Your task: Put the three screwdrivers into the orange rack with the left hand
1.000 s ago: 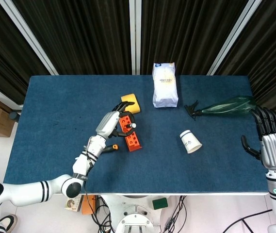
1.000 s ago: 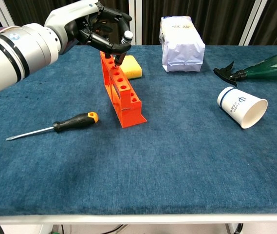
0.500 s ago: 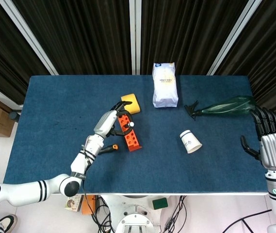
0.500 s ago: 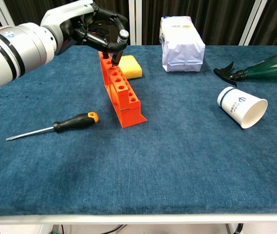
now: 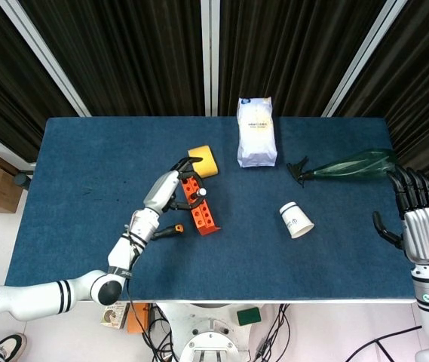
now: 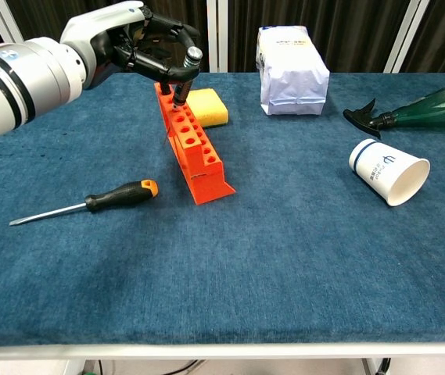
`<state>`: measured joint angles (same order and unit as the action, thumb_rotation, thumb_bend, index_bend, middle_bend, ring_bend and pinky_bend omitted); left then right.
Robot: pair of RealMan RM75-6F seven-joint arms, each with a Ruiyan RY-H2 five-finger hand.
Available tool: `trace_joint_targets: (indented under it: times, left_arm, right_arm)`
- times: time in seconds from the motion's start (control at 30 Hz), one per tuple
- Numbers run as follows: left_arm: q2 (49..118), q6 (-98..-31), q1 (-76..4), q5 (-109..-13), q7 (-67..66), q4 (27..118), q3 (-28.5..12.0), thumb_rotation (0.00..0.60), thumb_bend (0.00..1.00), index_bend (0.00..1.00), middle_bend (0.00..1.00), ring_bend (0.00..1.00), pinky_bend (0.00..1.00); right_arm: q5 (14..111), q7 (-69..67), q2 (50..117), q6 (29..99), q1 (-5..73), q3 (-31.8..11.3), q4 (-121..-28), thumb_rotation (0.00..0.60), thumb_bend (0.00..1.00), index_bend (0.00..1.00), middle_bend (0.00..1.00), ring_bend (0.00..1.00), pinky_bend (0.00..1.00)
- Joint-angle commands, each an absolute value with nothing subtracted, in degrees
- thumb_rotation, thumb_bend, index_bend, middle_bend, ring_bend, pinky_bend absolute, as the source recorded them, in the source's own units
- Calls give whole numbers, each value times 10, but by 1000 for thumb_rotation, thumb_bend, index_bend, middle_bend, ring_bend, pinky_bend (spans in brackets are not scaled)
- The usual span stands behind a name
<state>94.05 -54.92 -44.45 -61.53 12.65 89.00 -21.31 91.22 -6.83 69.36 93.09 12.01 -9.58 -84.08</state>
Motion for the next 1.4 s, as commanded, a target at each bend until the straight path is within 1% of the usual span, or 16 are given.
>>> trace_joint_targets:
  times: [0.03,0.53,0.67,0.8,1.1,1.27,1.4]
  left_arm:
    - [939,-550,-444,-616,129,891,-214,600,327,564,110,0,78]
    - [941,-545,-442,-610,138,884,-210,600,327,562,110,0,78]
    - [942,-543,-443,-608,140,883,-211,600,328,547,110,0,78]
    - [943,-539,-444,-599,142,880,-214,600,328,518,109,0,78]
    - [942,-538,-445,-594,142,878,-217,600,328,349,86,0,78]
    - [941,-539,-444,-594,142,880,-217,600,327,337,85,0,78]
    - [938,-551,-440,-604,146,888,-219,600,328,282,77,0,78]
  right_arm:
    - [912,-68,693,931,120,-96,-841,600,402,0,0,0,0]
    - [914,-63,694,930,120,-94,-844,600,402,0,0,0,0]
    - [915,-63,694,931,120,-94,-844,600,402,0,0,0,0]
    - [914,-63,694,930,120,-94,-844,600,402,0,0,0,0]
    - [913,-65,694,930,120,-95,-842,600,402,0,0,0,0]
    - [914,-64,694,930,120,-95,-842,600,402,0,0,0,0]
    - [914,-65,693,933,119,-96,-842,600,402,0,0,0,0]
